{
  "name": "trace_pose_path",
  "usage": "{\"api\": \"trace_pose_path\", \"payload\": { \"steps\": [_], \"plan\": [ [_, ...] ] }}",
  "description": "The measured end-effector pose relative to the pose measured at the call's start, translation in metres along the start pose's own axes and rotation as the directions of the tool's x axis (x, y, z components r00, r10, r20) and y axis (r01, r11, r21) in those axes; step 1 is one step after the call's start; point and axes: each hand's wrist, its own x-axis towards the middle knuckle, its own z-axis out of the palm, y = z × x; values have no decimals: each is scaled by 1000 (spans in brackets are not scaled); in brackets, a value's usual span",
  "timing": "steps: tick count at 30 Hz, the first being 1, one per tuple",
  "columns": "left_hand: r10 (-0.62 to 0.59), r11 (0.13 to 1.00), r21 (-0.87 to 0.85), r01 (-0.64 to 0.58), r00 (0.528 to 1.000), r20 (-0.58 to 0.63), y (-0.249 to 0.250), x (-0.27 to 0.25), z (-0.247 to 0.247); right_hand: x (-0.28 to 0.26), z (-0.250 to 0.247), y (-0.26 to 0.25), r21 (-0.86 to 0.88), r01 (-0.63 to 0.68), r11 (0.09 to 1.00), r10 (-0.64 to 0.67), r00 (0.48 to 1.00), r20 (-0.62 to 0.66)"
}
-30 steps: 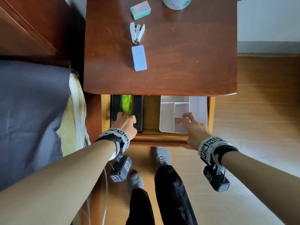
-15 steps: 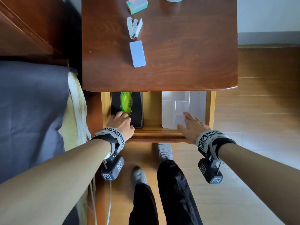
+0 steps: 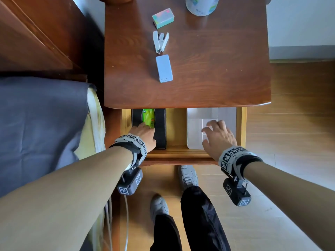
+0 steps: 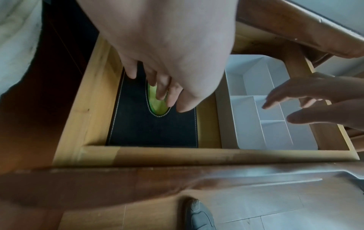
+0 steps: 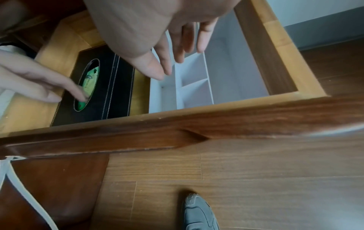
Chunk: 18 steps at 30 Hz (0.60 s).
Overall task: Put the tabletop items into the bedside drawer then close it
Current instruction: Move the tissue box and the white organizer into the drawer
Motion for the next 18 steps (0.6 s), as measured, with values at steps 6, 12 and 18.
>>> {"api": "trace_pose_path", "payload": {
  "steps": [6, 12, 18],
  "plan": [
    [29, 984, 170, -53, 989, 142, -27, 13, 18, 16, 11, -2, -92, 11, 996, 9, 978, 210],
    [38, 974, 222, -54, 996, 77, -27, 0, 29, 10, 8, 14, -172, 65, 983, -19, 967, 256],
    [35, 984, 168, -60, 989, 145, -17, -3, 24, 16, 2, 11, -151, 73, 986, -27, 958, 284]
  ]
}}
